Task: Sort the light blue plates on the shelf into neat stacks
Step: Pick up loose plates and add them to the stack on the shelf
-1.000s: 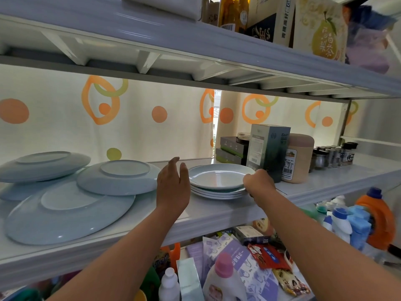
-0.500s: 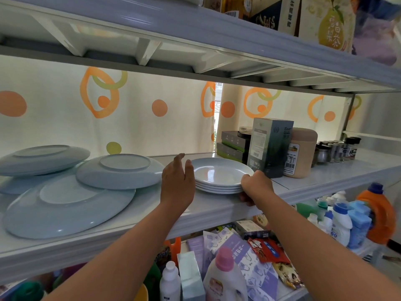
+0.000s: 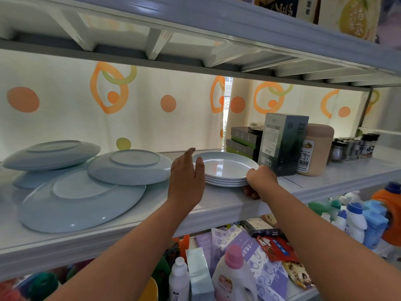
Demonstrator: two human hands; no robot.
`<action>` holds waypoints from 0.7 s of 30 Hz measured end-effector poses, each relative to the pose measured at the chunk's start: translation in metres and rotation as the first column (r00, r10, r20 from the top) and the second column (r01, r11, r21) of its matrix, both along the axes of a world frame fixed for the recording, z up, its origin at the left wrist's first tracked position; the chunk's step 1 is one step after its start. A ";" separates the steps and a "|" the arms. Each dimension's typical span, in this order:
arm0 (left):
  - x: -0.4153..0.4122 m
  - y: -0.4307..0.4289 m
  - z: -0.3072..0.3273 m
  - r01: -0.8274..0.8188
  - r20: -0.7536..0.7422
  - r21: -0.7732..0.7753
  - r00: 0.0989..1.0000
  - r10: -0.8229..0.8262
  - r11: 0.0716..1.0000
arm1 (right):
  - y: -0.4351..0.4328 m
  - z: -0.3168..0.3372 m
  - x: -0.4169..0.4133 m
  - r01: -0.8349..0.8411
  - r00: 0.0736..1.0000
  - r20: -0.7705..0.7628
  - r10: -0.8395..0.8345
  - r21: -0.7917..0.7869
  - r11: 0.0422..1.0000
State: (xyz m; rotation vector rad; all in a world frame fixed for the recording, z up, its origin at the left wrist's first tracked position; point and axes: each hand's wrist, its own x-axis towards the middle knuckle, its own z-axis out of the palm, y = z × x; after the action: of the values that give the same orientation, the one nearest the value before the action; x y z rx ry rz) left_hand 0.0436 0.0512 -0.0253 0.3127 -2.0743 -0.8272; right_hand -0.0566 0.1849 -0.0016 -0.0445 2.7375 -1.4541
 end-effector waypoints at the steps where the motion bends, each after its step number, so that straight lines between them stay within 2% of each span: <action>1: 0.001 -0.001 -0.001 -0.001 0.000 -0.004 1.000 0.001 1.000 | 0.000 0.000 -0.001 0.009 1.000 0.012 -0.009 -0.001 1.000; 4: 0.004 -0.003 0.000 -0.004 0.005 0.006 1.000 0.004 1.000 | 0.000 0.000 0.000 0.033 0.999 -0.010 -0.033 0.015 0.999; 9: 0.018 -0.006 0.005 -0.035 -0.027 -0.020 0.999 0.034 0.999 | 0.000 0.004 0.024 0.001 0.948 -0.313 0.063 0.199 0.980; 12: 0.030 -0.012 0.009 -0.083 -0.064 -0.030 0.995 0.081 0.996 | -0.012 0.008 0.040 0.000 0.896 -0.432 0.106 0.239 0.971; 15: 0.045 -0.022 0.012 -0.141 -0.082 -0.038 0.987 0.137 0.989 | -0.029 0.011 0.051 -0.015 0.843 -0.524 0.126 0.212 0.977; 21: 0.078 -0.043 0.019 -0.272 -0.137 -0.119 0.957 0.255 0.955 | -0.070 0.011 0.082 -0.231 0.703 -0.622 0.346 0.260 0.938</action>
State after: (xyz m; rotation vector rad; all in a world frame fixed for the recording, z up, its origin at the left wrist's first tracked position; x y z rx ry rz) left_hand 0.1213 0.0078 -0.0065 0.4433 -1.9135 -0.5274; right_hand 0.0255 0.1151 0.0094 -1.1558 3.1342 -1.2866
